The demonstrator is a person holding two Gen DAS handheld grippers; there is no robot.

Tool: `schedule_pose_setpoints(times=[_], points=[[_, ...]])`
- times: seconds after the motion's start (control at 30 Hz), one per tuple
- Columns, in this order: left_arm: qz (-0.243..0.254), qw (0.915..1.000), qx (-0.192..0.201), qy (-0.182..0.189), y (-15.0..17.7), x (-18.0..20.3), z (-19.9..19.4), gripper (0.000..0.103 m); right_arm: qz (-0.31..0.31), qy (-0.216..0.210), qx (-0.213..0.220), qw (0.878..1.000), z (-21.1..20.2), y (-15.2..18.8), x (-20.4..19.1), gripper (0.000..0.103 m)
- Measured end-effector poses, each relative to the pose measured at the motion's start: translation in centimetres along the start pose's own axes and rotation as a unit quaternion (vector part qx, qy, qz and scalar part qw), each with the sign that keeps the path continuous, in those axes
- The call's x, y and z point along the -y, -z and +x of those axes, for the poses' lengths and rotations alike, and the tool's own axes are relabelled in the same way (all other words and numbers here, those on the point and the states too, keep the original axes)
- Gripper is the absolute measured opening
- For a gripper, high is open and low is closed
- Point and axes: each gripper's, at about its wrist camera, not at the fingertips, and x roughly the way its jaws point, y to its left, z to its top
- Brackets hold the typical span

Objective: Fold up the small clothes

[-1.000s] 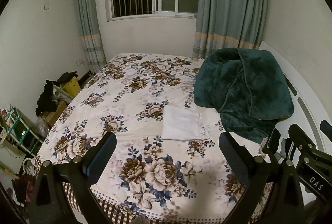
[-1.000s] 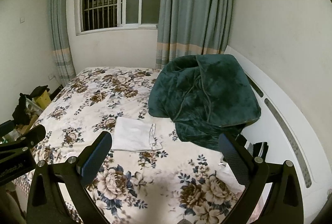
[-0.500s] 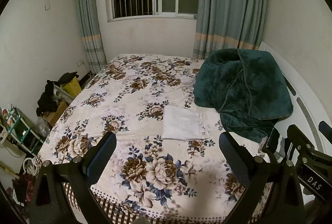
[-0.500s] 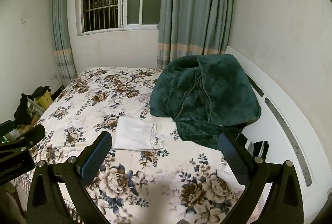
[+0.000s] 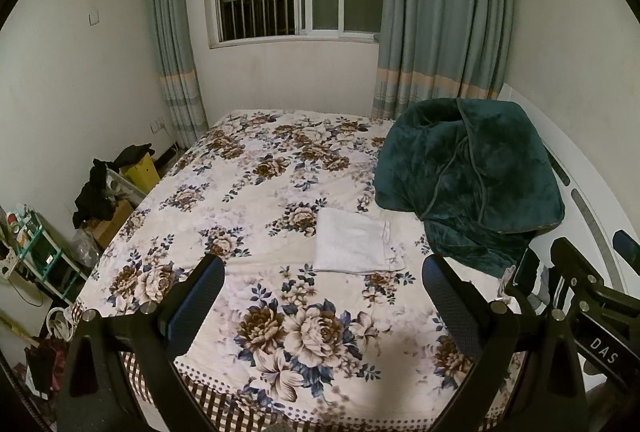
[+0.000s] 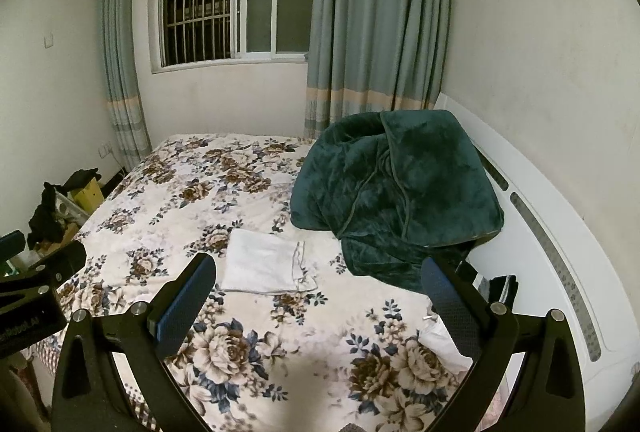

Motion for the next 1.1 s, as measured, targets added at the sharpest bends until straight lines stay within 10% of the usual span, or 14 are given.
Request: schedule_pose_setpoints(times=[1.1], points=[[0.001,1.0000,0.001,-0.002,0.24,-0.44,-0.83,0.101,0.007,0.002,-0.001,1.000,-0.68,0.75,-0.08,0.103]])
